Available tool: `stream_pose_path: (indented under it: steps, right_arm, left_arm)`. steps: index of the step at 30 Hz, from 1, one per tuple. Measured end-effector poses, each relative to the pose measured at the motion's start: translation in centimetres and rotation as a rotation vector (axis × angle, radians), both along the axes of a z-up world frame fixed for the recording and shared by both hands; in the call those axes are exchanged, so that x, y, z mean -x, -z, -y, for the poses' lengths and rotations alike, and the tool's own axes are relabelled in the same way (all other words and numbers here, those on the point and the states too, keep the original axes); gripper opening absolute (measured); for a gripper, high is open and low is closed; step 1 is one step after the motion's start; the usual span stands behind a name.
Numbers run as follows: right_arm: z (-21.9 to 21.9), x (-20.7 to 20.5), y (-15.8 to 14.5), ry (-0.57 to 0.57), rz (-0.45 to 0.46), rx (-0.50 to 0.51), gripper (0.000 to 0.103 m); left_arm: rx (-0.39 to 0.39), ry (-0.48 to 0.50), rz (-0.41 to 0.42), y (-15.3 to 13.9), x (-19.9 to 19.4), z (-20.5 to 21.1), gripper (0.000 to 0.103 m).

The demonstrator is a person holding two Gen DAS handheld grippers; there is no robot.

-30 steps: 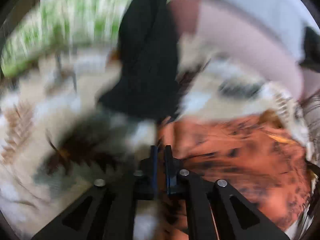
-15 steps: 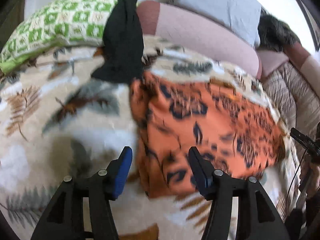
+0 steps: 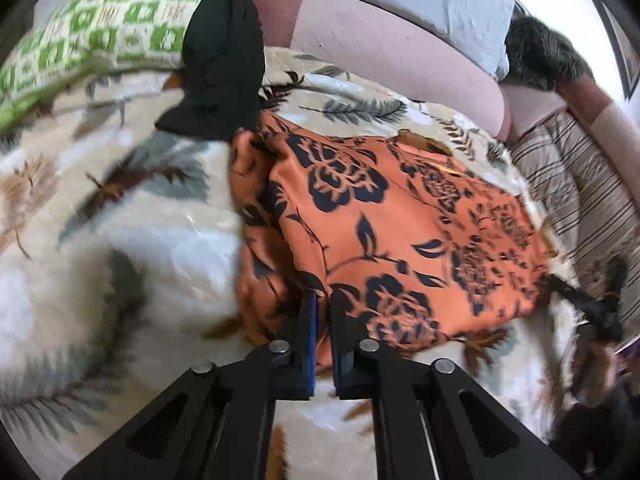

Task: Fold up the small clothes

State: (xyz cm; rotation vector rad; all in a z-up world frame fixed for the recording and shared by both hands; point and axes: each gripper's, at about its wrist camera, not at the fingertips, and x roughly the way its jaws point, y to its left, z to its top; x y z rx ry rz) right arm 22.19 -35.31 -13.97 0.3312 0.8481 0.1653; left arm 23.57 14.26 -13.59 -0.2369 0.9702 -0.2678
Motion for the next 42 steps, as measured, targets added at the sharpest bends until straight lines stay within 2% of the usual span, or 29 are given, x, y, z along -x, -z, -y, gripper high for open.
stream_pose_path:
  steps: [2,3,5,6,7,10,12,14,15,16,18,20,22,23,24,25,26,27,28,29,30,32,34,35,36,38,40,42]
  right_arm:
    - [0.1,-0.1,0.4,-0.001,-0.001,-0.01,0.07]
    - [0.2,-0.1,0.5,0.0,0.001,-0.016,0.07]
    - [0.5,-0.1,0.8,-0.003,0.008,-0.032,0.07]
    - [0.5,-0.3,0.9,-0.003,0.003,-0.036,0.07]
    - [0.6,-0.5,0.9,0.0,-0.003,-0.044,0.07]
    - [0.8,-0.4,-0.2,-0.006,0.013,-0.068,0.07]
    - [1.2,-0.3,-1.4,-0.004,0.037,-0.08,0.07]
    - [1.7,-0.9,-2.4,-0.011,0.034,-0.112,0.07]
    - [1.8,-1.2,-2.6,-0.016,0.03,-0.13,0.07]
    - [2.0,-1.7,-3.0,-0.03,0.022,-0.162,0.07]
    - [1.8,-3.0,-3.3,-0.076,0.002,-0.228,0.071]
    - [1.5,-4.4,-2.9,-0.117,-0.034,-0.31,0.071]
    - [1.4,-6.1,-1.5,-0.157,-0.086,-0.436,0.072]
    - [1.3,-6.9,-0.4,-0.183,-0.128,-0.5,0.073]
    - [1.5,-7.8,1.2,-0.171,-0.177,-0.524,0.073]
    - [2.2,-8.3,2.9,-0.094,-0.23,-0.487,0.073]
    - [3.5,-8.3,4.3,-0.026,-0.251,-0.525,0.061]
    - [5.4,-7.5,5.2,0.07,-0.253,-0.651,0.049]
    - [6.2,-6.6,4.9,0.114,-0.236,-0.672,0.049]
    - [6.7,-5.6,3.9,0.12,-0.199,-0.635,0.053]
    - [6.8,-4.0,2.6,0.114,-0.157,-0.556,0.066]
    - [7.1,-0.8,1.8,0.14,-0.129,-0.525,0.078]
    - [7.0,2.6,2.7,0.158,-0.158,-0.596,0.079]
    - [6.4,4.5,3.5,0.168,-0.177,-0.651,0.081]
    - [5.8,5.5,4.4,0.166,-0.196,-0.676,0.084]
    - [4.6,6.1,6.0,0.182,-0.237,-0.701,0.084]
    - [4.3,5.7,6.0,0.226,-0.199,-0.693,0.085]
    - [4.6,4.7,5.9,0.284,-0.161,-0.752,0.086]
  left_arm:
    - [0.055,-0.078,0.02,-0.1,1.7,-1.2,0.004]
    - [0.085,-0.131,0.002,0.8,2.4,-1.9,0.004]
    - [0.024,-0.17,-0.079,3.4,2.1,-2.4,0.005]
    - [0.026,-0.165,-0.101,4.4,1.8,-2.6,0.01]
    - [0.046,-0.164,-0.104,4.6,1.5,-2.9,0.011]
    - [0.059,-0.175,-0.094,3.4,1.4,-2.7,0.01]
    - [0.018,-0.161,-0.078,2.3,1.7,-2.0,0.012]
    - [-0.024,-0.139,-0.027,0.6,2.2,-1.1,0.022]
    - [-0.042,-0.123,0.014,-0.8,2.4,-0.4,0.032]
    - [-0.043,-0.103,0.041,-1.6,2.3,0.2,0.043]
    - [-0.031,-0.036,0.078,-3.0,1.6,1.9,0.054]
    - [-0.033,0.011,0.114,-3.6,0.2,3.8,0.055]
    - [-0.071,0.0,0.105,-2.6,-2.4,5.3,0.055]
    - [-0.147,-0.03,0.068,-0.9,-4.0,5.8,0.055]
    - [-0.221,-0.074,-0.016,1.3,-5.1,5.6,0.047]
    - [-0.24,-0.112,-0.082,3.2,-5.7,5.1,0.043]
    - [-0.235,-0.116,-0.044,3.3,-5.2,5.0,0.043]
    - [-0.301,-0.095,0.002,2.3,-4.2,5.7,0.043]
    - [-0.339,-0.092,0.017,1.7,-3.4,6.1,0.043]
    - [-0.342,-0.096,0.051,0.7,-2.2,6.0,0.044]
    - [-0.327,-0.106,0.071,0.1,-1.3,5.6,0.046]
    - [-0.246,-0.171,0.092,-1.2,1.0,3.7,0.053]
    - [-0.035,-0.263,0.094,-1.7,4.0,1.0,0.073]
    - [0.069,-0.311,0.075,-1.3,5.3,0.1,0.077]
    - [0.13,-0.336,0.055,-0.6,6.1,-0.4,0.079]
    - [0.187,-0.365,0.023,0.8,6.8,-0.3,0.08]
    - [0.236,-0.397,-0.035,2.6,6.7,0.0,0.08]
    - [0.281,-0.432,-0.086,3.8,6.4,0.4,0.08]
